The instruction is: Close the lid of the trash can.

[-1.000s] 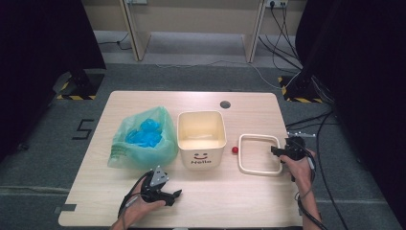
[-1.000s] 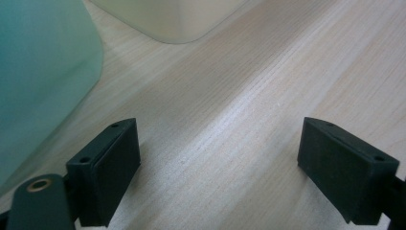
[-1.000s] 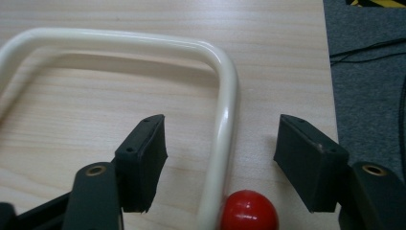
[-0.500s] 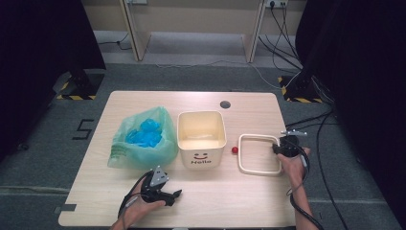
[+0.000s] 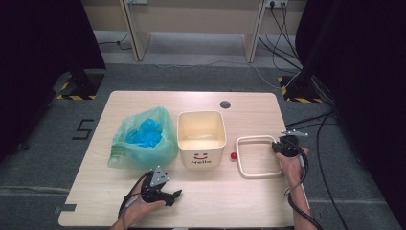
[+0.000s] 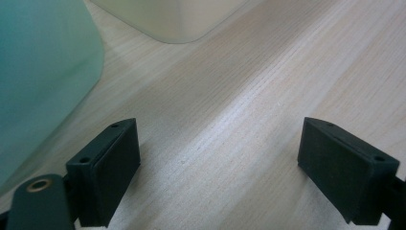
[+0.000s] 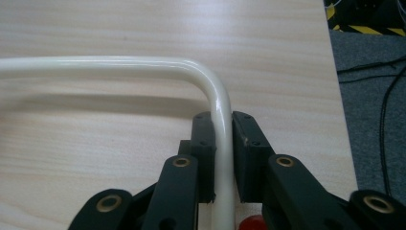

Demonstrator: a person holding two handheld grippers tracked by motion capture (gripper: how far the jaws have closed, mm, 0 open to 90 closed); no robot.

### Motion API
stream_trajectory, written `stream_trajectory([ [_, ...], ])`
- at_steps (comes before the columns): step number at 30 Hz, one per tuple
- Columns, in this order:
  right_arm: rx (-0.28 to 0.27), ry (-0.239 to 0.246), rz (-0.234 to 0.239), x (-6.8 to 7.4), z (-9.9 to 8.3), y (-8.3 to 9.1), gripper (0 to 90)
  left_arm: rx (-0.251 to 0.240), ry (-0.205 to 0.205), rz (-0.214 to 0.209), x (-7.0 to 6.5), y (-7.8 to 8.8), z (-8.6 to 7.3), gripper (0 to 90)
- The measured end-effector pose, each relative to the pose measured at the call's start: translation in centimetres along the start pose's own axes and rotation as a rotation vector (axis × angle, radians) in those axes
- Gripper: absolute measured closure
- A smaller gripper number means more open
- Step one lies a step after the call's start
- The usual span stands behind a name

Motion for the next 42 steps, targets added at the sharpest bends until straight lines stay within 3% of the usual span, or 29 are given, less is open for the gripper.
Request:
stream_trajectory([
  [4,-0.027,-0.003,0.035,-0.3,0.8,0.7,80.2,-0.002,0.003,0.000,0.0,0.0,0.0,13.9],
  [7,-0.052,-0.046,0.072,-0.7,1.9,1.4,80.3,0.007,0.017,-0.007,0.1,0.2,0.2,14.9],
  [9,-0.070,-0.068,0.090,-0.7,2.8,2.0,80.3,-0.015,0.046,-0.017,0.1,0.6,0.5,14.9],
  [13,-0.118,-0.066,0.099,-0.6,5.4,3.6,80.3,-0.080,0.075,-0.021,0.1,1.7,1.8,14.9],
  [16,-0.149,-0.068,0.117,-0.1,7.6,4.8,80.2,-0.127,0.078,-0.021,-0.1,2.6,3.1,14.9],
  [19,-0.169,-0.049,0.157,1.6,9.4,5.8,80.2,-0.161,0.068,-0.020,-0.5,3.1,4.5,14.9],
  [20,-0.169,-0.049,0.157,1.6,9.4,5.8,80.2,-0.161,0.068,-0.020,-0.5,3.1,4.5,14.9],
  [21,-0.174,-0.040,0.175,2.4,10.0,6.0,80.2,-0.177,0.058,-0.018,-0.6,3.4,5.3,14.9],
  [22,-0.181,-0.011,0.207,4.4,11.2,6.2,80.2,-0.196,0.050,-0.018,-0.8,3.6,6.1,14.9],
  [27,-0.178,0.015,0.308,9.4,13.1,6.0,80.2,-0.257,0.046,-0.002,-0.8,4.2,8.6,14.9],
  [33,-0.152,0.090,0.361,15.5,14.6,5.1,79.9,-0.301,0.061,0.049,-0.7,4.5,9.8,14.9],
  [38,-0.125,0.121,0.382,18.7,14.7,4.4,79.8,-0.309,0.080,0.082,-0.3,4.5,10.0,15.1],
  [42,-0.110,0.134,0.384,20.0,14.4,4.3,79.6,-0.310,0.072,0.091,-0.4,4.4,10.1,15.5],
])
Point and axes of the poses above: each handheld gripper's, and its own axes: y roughly backward along the jaws, z roughly out of its top, x roughly to its left, the point moved 3 cm from there along -y, roughly forward along the jaws, and after that the axes turned 3 degrees about -x, right-handed, at the moved point
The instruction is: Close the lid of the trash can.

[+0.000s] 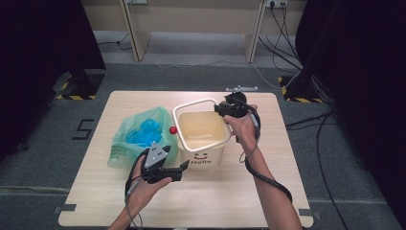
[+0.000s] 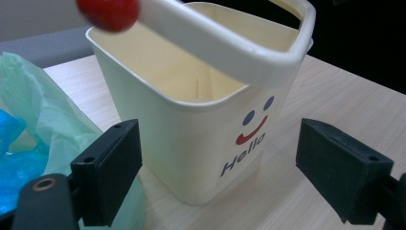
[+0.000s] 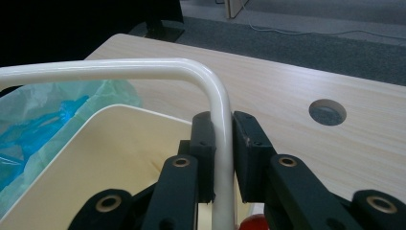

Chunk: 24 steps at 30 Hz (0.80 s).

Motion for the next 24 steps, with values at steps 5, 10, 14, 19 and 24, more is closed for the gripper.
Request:
stream_trajectory([
  [5,0.016,0.014,0.004,0.7,-0.4,-0.6,79.5,-0.013,-0.033,0.021,-0.4,-0.4,0.4,16.0],
  [10,0.023,0.002,0.009,0.7,-0.4,-0.9,79.4,-0.012,-0.043,0.022,-0.7,-1.0,0.7,16.5],
  [14,0.029,-0.006,0.011,0.7,-0.6,-1.0,79.3,-0.011,-0.060,0.047,-0.9,-1.7,1.0,19.2],
  [19,0.026,-0.023,0.008,0.5,-0.8,-0.9,78.5,-0.012,-0.065,0.057,-0.5,-1.9,1.4,20.1],
  [24,0.027,-0.020,-0.010,0.3,-1.2,-0.5,76.7,-0.013,-0.082,0.054,-0.1,-1.9,1.3,22.4],
])
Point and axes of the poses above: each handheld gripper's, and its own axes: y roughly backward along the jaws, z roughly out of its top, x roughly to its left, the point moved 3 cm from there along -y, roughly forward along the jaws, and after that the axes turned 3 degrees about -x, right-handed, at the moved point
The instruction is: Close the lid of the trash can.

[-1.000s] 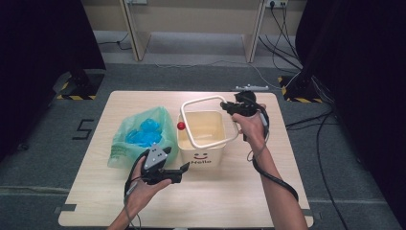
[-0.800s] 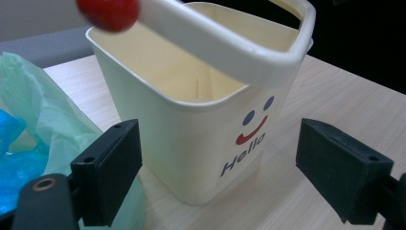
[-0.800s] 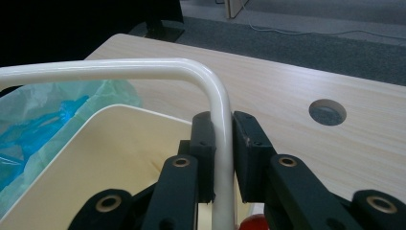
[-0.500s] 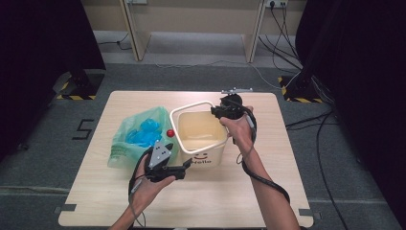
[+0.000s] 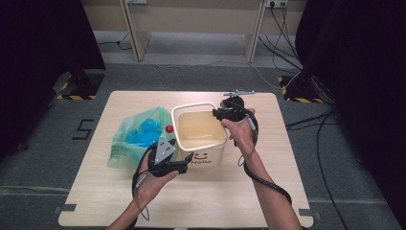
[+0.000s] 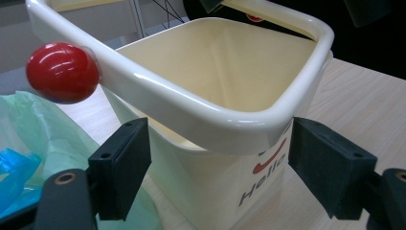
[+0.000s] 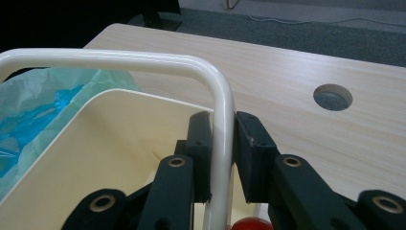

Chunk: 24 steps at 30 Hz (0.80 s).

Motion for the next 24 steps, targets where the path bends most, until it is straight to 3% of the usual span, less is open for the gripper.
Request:
stream_trajectory([
  [9,0.008,0.066,-0.094,0.4,-0.5,-0.1,75.9,0.023,0.013,-0.004,0.1,-0.7,0.0,21.9],
  [12,0.012,0.064,-0.102,0.2,-0.8,-0.3,75.5,0.027,0.017,-0.005,0.3,-0.9,-0.1,22.1],
  [13,0.013,0.061,-0.104,0.1,-0.9,-0.3,75.8,0.023,0.008,0.005,0.4,-1.0,-0.1,26.3],
  [15,0.016,0.062,-0.096,0.0,-1.2,-0.4,76.6,0.023,0.028,0.006,0.8,-1.0,-0.2,25.1],
  [20,0.003,0.049,-0.101,0.1,-1.4,-0.3,77.5,0.024,0.010,0.004,0.6,-1.1,-0.2,25.7],
  [24,0.003,0.075,-0.117,0.1,-1.1,-0.4,79.2,0.035,0.005,0.002,0.2,-1.0,-0.5,24.6],
])
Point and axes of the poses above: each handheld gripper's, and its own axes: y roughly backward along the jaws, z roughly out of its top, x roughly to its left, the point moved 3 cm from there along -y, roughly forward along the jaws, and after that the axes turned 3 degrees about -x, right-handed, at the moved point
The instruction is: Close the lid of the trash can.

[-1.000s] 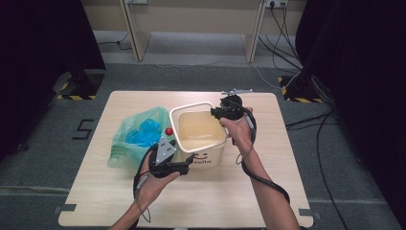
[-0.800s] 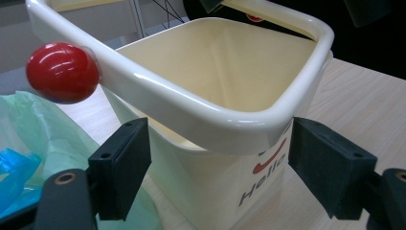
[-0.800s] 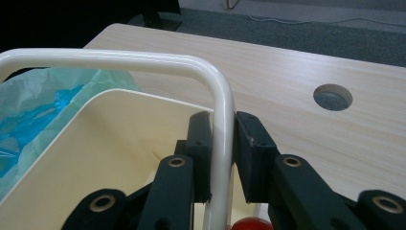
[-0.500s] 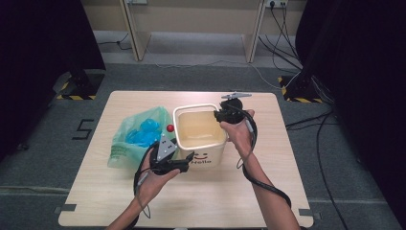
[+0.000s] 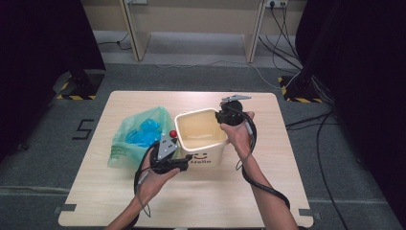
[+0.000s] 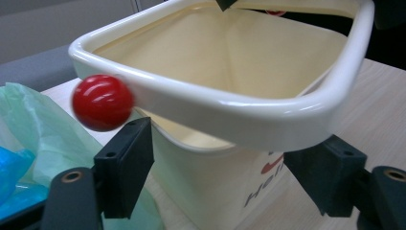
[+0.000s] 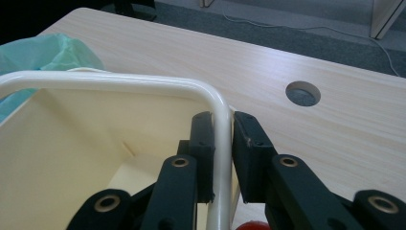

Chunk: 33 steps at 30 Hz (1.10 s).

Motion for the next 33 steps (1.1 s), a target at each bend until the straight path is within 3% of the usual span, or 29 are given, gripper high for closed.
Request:
stream_trajectory([
  [7,-0.001,-0.014,-0.009,-0.2,0.4,-0.2,79.9,-0.003,0.000,0.003,-0.4,0.5,-0.2,19.8],
  [12,0.001,-0.015,-0.017,-0.1,0.4,-0.5,79.9,-0.022,-0.050,0.027,-1.4,1.1,0.0,16.9],
  [14,0.000,-0.018,-0.019,-0.2,0.5,-0.6,80.0,-0.025,-0.051,0.033,-1.4,1.0,0.1,16.9],
  [22,0.001,-0.013,-0.005,0.0,0.4,-0.4,78.7,-0.042,-0.021,0.056,-0.5,0.8,0.8,17.4],
  [33,-0.004,-0.030,-0.003,-0.7,-0.2,0.2,75.3,-0.022,0.019,0.067,0.7,0.5,0.5,16.7],
])
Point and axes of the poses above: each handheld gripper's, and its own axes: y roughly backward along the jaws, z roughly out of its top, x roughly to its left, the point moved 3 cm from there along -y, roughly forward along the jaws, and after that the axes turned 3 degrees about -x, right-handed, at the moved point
